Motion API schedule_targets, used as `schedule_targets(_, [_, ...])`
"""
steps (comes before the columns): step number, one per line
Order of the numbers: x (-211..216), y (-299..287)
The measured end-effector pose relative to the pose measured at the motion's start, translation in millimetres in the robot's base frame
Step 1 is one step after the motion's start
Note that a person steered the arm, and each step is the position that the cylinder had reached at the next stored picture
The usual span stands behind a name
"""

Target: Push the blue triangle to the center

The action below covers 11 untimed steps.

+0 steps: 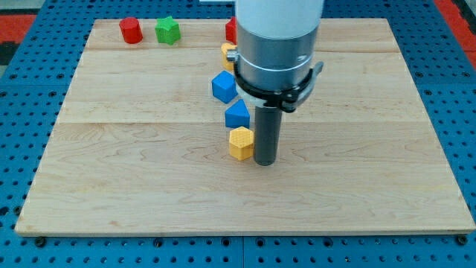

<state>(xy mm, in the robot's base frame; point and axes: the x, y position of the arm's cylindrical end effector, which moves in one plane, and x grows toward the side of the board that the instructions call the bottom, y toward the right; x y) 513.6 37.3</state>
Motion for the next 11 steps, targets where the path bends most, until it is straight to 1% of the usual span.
schedule_targets(1, [0.0, -37.3])
schedule_targets(2, [5.3, -46.9])
schedule_targets(3, [0.5, 10.2])
schedule_targets(4, [-56.4, 31.5])
schedule_targets(5, [-70.6, 71.2])
schedule_targets(6, [-82.7, 16.0])
schedule_targets(7, [-71.3, -52.1])
schedule_targets(8, [-70.9, -46.4])
schedule_targets(9, [-64.5, 28.6])
schedule_targets(10, [31.1, 54.7])
schedule_targets(11, [65.5, -81.5])
